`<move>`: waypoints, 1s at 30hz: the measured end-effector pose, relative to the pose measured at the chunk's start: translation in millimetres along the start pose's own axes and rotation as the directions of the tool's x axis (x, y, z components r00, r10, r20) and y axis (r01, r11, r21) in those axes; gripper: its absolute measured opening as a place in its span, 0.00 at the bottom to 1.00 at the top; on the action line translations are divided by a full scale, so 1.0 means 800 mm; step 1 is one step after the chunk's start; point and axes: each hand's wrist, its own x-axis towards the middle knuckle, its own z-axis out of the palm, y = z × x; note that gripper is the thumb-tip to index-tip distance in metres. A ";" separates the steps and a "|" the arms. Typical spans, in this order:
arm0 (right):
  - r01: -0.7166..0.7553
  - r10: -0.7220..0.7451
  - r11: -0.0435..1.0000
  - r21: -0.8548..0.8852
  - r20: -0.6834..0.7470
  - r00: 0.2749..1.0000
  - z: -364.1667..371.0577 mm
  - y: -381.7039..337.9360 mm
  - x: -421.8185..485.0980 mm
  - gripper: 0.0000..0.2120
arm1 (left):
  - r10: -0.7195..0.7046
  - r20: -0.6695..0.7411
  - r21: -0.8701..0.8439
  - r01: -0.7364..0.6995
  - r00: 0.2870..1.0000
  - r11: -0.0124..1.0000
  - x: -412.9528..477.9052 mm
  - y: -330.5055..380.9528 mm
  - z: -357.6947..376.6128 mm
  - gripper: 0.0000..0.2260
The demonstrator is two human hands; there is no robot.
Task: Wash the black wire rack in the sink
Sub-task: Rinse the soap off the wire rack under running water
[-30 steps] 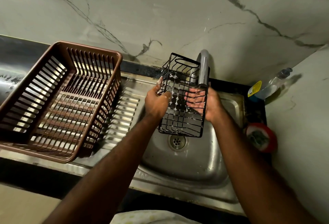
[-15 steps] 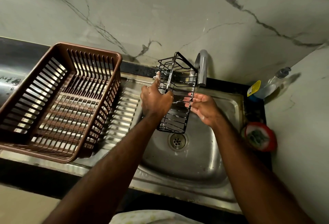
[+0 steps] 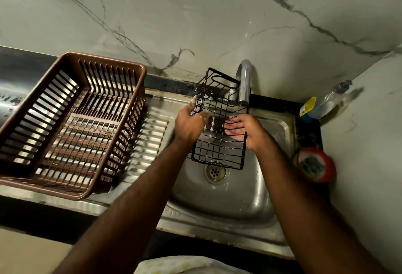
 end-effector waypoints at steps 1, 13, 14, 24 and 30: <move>-0.002 0.001 0.999 0.041 0.040 0.999 -0.002 -0.003 -0.004 0.15 | -0.010 0.012 -0.027 0.011 1.000 1.000 0.002 -0.003 -0.001 0.22; 0.166 -0.227 0.961 0.221 0.291 0.929 -0.035 -0.003 -0.009 0.40 | -0.062 0.107 -0.163 0.079 0.992 0.983 0.002 -0.015 -0.006 0.12; 0.166 -0.237 0.955 0.245 0.294 0.926 -0.037 -0.003 -0.009 0.41 | -0.070 0.111 -0.200 0.091 0.991 0.976 0.004 -0.019 -0.006 0.12; 0.140 -0.174 0.976 0.164 0.221 0.960 -0.040 -0.004 0.002 0.28 | -0.086 0.140 -0.164 0.109 0.986 0.980 0.003 -0.018 0.003 0.15; 0.118 -0.171 0.962 0.245 0.206 0.963 -0.042 0.001 0.004 0.27 | -0.114 0.145 -0.176 0.139 0.983 0.974 0.009 -0.020 0.012 0.11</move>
